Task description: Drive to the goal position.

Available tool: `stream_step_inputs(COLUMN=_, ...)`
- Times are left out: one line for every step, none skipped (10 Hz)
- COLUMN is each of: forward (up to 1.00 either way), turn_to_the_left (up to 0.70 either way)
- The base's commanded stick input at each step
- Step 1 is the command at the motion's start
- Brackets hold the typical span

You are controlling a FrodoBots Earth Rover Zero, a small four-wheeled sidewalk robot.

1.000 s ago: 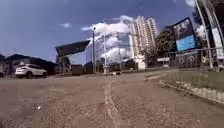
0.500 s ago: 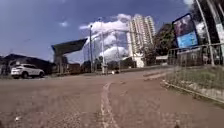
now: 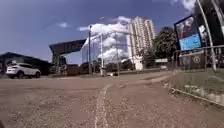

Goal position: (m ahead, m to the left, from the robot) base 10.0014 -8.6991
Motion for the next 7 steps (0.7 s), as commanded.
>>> stream_step_inputs(forward=0.70, turn_to_the_left=0.00)
stream_step_inputs(forward=0.70, turn_to_the_left=0.00)
stream_step_inputs(forward=0.70, turn_to_the_left=0.00)
stream_step_inputs(forward=0.70, turn_to_the_left=0.00)
stream_step_inputs(forward=0.70, turn_to_the_left=0.00)
stream_step_inputs(forward=0.70, turn_to_the_left=0.00)
stream_step_inputs(forward=0.70, turn_to_the_left=0.00)
